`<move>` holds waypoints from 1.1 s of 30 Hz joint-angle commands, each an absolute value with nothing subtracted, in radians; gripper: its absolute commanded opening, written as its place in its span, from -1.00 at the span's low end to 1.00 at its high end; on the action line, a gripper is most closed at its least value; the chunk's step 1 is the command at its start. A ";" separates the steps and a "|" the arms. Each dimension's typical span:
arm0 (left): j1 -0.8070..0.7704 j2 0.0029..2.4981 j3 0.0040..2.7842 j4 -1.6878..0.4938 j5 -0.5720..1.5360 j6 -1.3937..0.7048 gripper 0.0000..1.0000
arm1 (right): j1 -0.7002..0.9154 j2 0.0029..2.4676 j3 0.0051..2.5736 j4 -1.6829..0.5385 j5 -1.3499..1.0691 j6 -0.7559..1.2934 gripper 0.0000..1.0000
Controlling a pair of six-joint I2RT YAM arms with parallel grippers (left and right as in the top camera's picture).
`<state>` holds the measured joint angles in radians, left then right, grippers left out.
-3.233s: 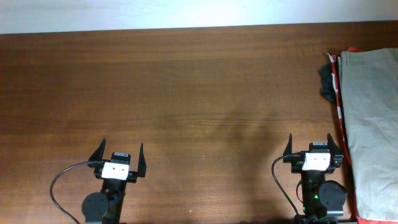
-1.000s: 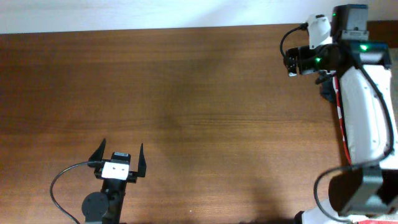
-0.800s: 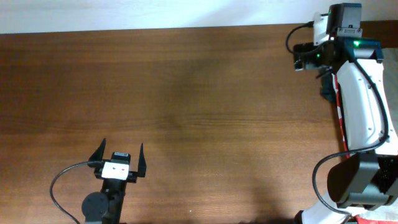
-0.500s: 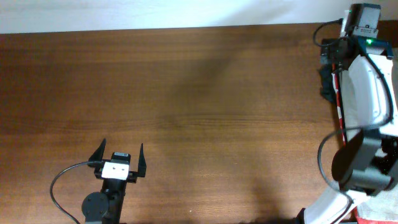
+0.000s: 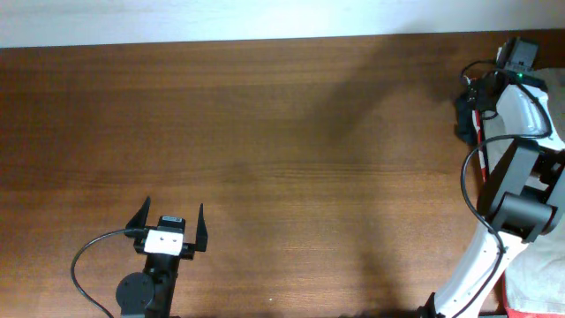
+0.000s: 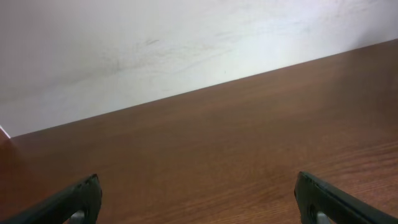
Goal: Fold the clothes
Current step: 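Reach the right gripper to the clothes stack and grasp the khaki pants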
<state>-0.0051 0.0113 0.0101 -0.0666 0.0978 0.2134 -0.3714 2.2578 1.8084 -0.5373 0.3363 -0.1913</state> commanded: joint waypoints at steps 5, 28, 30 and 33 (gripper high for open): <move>-0.008 0.007 0.009 -0.073 0.109 0.218 0.98 | -0.368 2.298 1.821 -0.530 0.352 -0.258 0.89; -0.008 0.007 0.009 -0.073 0.109 0.218 0.98 | -0.366 2.284 1.840 -0.546 0.350 -0.163 -0.93; -0.008 0.007 0.009 -0.073 0.109 0.218 0.98 | -0.366 2.279 1.844 -0.550 0.349 -0.139 -0.92; -0.008 0.007 0.009 -0.073 0.109 0.218 0.99 | -0.366 2.267 1.844 -0.551 0.348 -0.097 -0.92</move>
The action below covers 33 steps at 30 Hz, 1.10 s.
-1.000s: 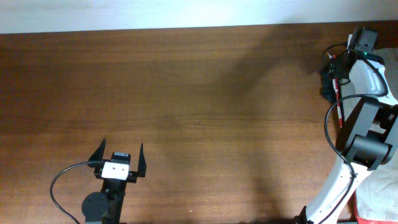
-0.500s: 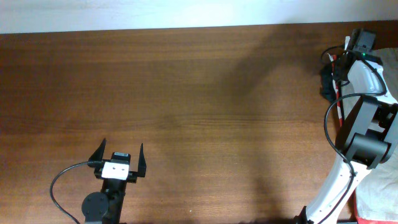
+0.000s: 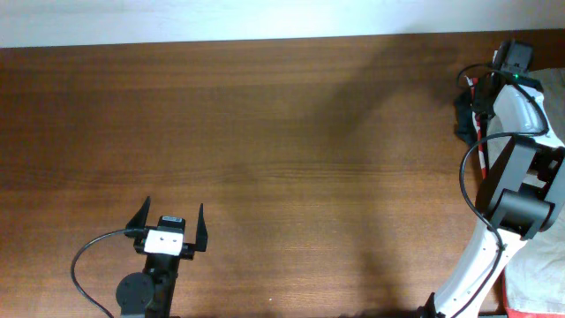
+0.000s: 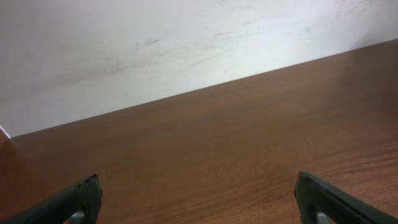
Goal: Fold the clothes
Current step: 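Reach the right gripper to the clothes stack and grasp the khaki pants, then drag the khaki pants left and lay them flat mid-table, release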
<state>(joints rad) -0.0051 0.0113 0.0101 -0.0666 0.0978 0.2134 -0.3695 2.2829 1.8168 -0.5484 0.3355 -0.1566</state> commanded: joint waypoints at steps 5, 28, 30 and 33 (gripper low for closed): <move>-0.008 0.007 0.009 -0.073 0.109 0.218 0.98 | -0.366 2.226 1.845 -0.560 0.323 -0.078 -0.92; -0.008 0.007 0.009 -0.073 0.109 0.218 0.98 | 0.178 1.911 1.844 -0.587 -0.105 0.209 -0.92; -0.008 0.007 0.009 -0.073 0.109 0.218 0.98 | 0.302 1.942 1.844 -0.572 -0.102 0.254 -0.92; -0.008 0.007 0.009 -0.073 0.109 0.218 0.98 | 0.483 1.998 1.844 -0.521 -0.101 0.338 -0.92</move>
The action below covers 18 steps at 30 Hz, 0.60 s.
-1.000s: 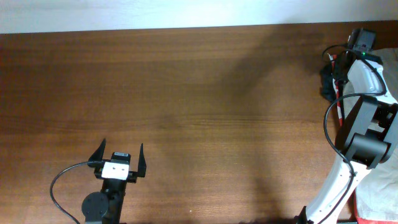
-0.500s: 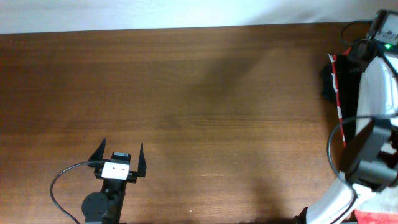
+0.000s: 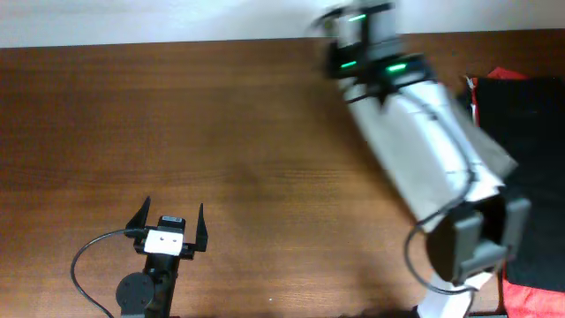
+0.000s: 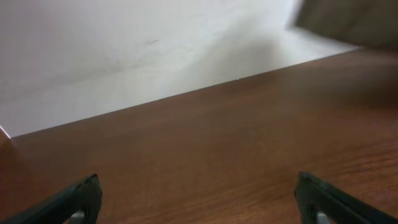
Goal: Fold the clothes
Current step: 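Drag the khaki pants left and lay them flat mid-table, release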
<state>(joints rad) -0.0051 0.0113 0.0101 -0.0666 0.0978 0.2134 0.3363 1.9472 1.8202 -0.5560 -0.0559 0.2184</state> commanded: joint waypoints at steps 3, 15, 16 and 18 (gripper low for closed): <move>-0.008 0.007 0.009 -0.073 0.109 0.218 0.98 | 0.615 2.046 1.844 -0.477 -0.101 0.394 -0.92; -0.008 0.007 0.009 -0.073 0.109 0.218 0.98 | 0.696 2.011 1.845 -0.506 -0.033 0.389 0.97; -0.008 0.007 0.009 -0.073 0.109 0.218 0.98 | 0.676 1.988 1.845 -0.522 -0.033 0.372 0.97; -0.008 0.007 0.009 -0.073 0.109 0.218 0.98 | 0.622 1.938 1.845 -0.578 -0.020 0.344 0.97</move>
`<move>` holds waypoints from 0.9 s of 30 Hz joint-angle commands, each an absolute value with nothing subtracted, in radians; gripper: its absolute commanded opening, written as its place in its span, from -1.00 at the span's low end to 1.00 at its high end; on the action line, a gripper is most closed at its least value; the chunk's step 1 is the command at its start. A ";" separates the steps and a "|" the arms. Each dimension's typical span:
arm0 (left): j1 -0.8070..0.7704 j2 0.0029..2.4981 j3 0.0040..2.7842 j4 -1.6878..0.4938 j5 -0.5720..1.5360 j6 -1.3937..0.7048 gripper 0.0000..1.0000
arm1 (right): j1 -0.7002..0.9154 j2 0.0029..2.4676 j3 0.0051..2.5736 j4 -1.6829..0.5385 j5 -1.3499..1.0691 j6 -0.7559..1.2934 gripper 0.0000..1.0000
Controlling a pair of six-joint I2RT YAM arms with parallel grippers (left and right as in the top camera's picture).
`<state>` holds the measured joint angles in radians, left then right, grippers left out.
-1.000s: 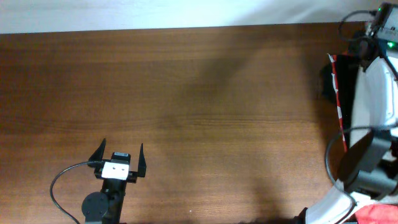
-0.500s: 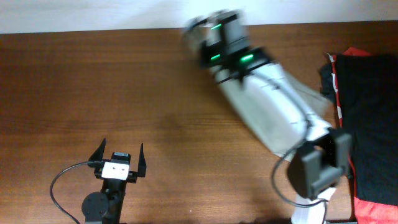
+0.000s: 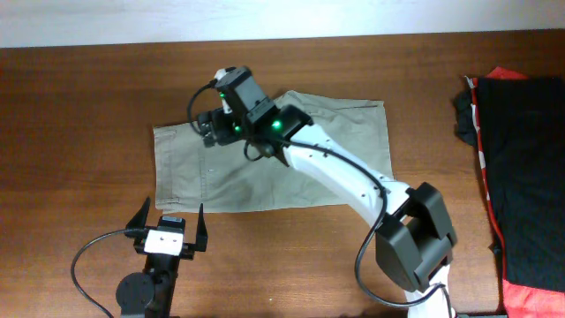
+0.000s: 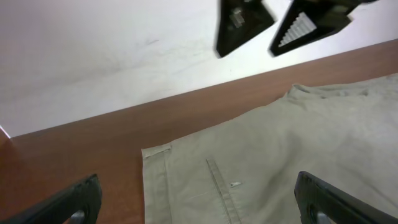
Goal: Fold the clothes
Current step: 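Drag the khaki pants left and lay them flat mid-table, release, then move the left gripper to the left leg end of the pants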
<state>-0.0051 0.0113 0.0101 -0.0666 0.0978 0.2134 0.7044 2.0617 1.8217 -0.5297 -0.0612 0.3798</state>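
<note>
A khaki garment (image 3: 291, 163) lies spread flat on the brown table, its waistband end to the left; the left wrist view shows its near-left corner and a seam (image 4: 261, 168). My right gripper (image 3: 209, 128) hangs open over the garment's far-left part, its two black fingers (image 4: 239, 25) apart with nothing between them. Short of the garment's front edge my left gripper (image 3: 169, 221) stands open near the table's front, its fingertips (image 4: 84, 199) at the bottom corners of its own view.
A pile of dark clothes (image 3: 521, 168) with red cloth (image 3: 530, 296) showing beneath it lies at the table's right end. The right arm (image 3: 344, 177) stretches across the garment. A white wall (image 4: 124, 50) runs behind the table's far edge.
The table was bare and my right arm was a blur over its back middle. Now the khaki garment lies spread there and my right gripper is open over its far-left part. Left arm unchanged.
My right arm stood at the table's far right by the clothes pile at the first two moments, the table bare. Then it was a blur over the back middle. Now a khaki garment lies spread mid-table. My left gripper stayed open at the front.
</note>
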 commanded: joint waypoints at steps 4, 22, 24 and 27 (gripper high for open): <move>-0.008 0.007 0.009 -0.073 0.109 0.218 0.98 | 0.453 1.843 1.845 -0.782 0.012 0.345 0.97; -0.008 0.007 0.009 -0.073 0.109 0.218 0.98 | -0.089 1.905 1.837 -1.242 0.009 0.345 0.97; -0.008 0.007 0.009 -0.073 0.109 0.218 0.98 | -0.093 1.905 1.837 -1.242 0.009 0.345 0.97; -0.008 0.007 0.009 -0.073 0.109 0.218 0.98 | -0.093 1.905 1.837 -1.242 0.009 0.345 0.97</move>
<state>-0.0051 0.0113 0.0101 -0.0666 0.0978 0.2134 -0.0910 1.9011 1.8420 -1.2438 0.0025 0.3550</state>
